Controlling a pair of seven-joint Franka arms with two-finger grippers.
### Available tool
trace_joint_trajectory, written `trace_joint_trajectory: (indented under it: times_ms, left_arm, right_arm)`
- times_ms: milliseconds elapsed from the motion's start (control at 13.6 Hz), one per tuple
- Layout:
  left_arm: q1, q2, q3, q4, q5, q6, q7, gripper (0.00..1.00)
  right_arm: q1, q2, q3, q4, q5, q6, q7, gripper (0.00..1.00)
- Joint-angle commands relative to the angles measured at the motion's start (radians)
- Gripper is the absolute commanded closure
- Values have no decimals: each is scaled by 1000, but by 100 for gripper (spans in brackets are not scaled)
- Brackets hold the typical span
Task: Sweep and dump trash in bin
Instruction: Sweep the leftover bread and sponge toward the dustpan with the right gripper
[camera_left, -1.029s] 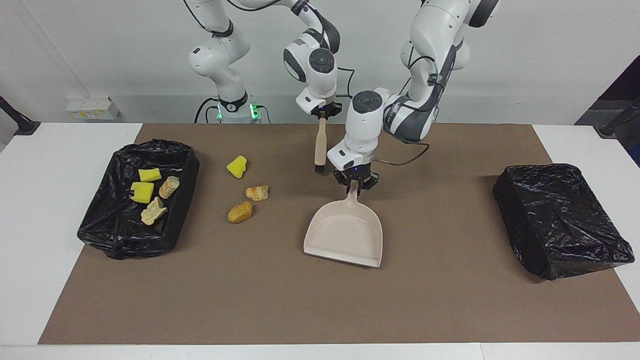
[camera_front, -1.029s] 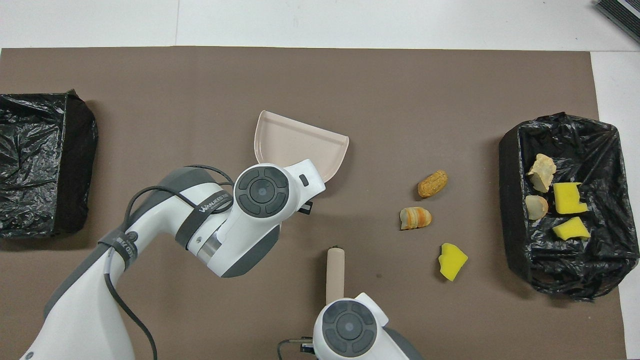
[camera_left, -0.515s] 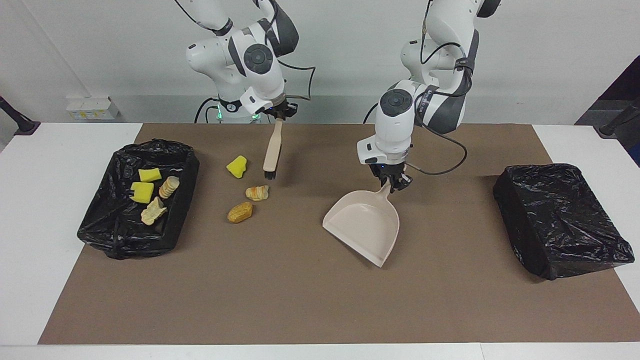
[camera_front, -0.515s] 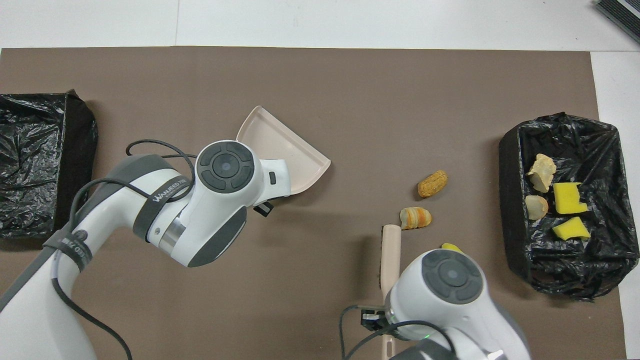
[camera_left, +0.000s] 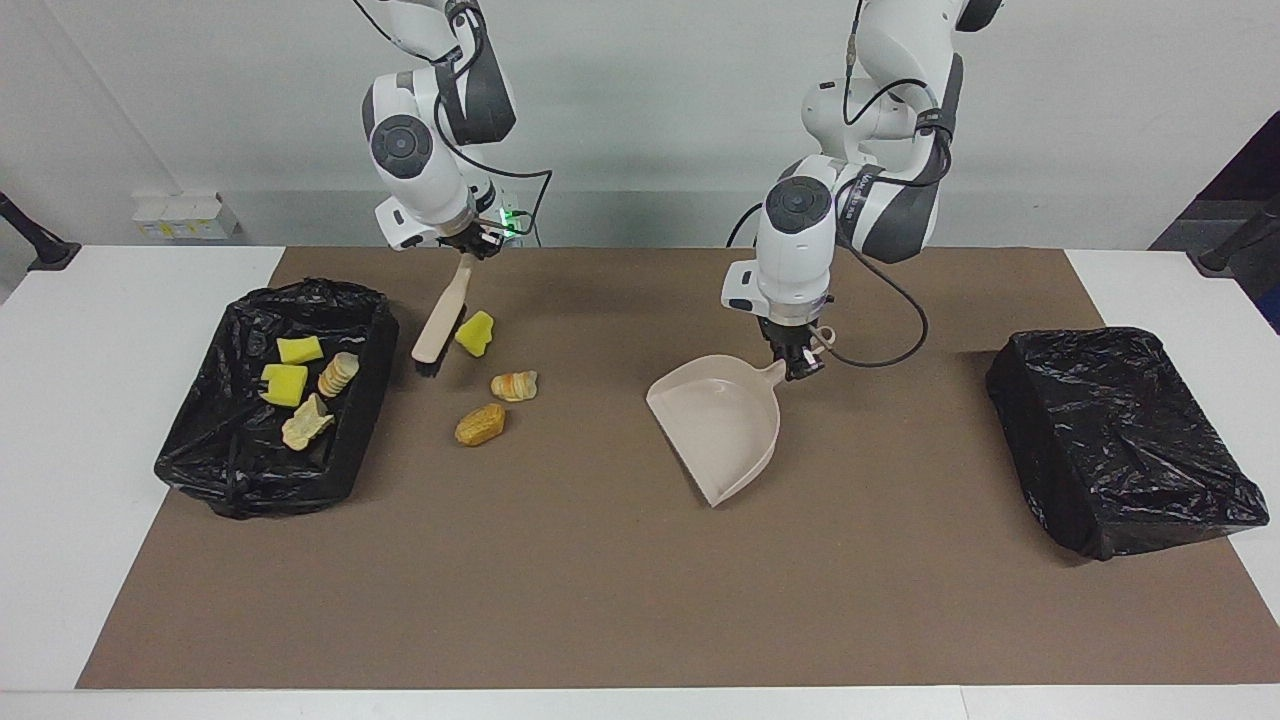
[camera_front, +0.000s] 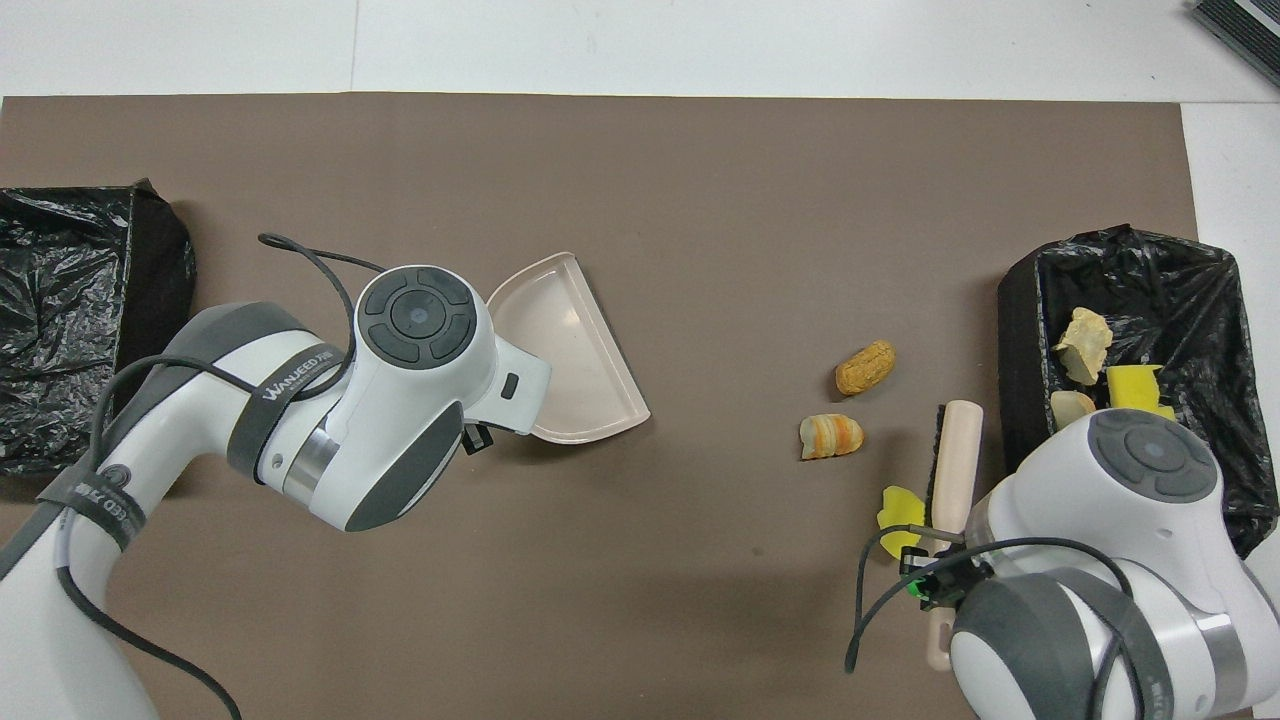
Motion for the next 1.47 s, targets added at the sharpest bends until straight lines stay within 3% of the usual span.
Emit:
trace_joint_trajectory:
  times_ms: [0,294,441,662,809,1103,1397]
  left_arm:
    - [-15,16,-34,-9,-2,1,51,100]
    - [-26,29,-56,-18,-2,19,90,100]
    - [-25,27,-56,-21,-2,25,231,100]
    - [-35,24,-56,-32,-2,54,241,100]
    - [-34,24,-56,-33,-2,59,243,100]
    - [-22,21,-56,-49,-4,59,238,100]
    - [-22,10,-56,-70,-4,51,226,100]
  right_arm:
    - [-9,-102,15,-118,-26,2,59,100]
    - [-40,-161,20,-261,-27,15,109,100]
    - [-21,-146,20,-284,-26,70,120,100]
    - [54,-95,20,-272,-7,180,95,100]
    - [98,27,20,-156,81,188,48,100]
    - [149,166,22,40,185,180,61,100]
    - [192,322,34,234,258,192,207,100]
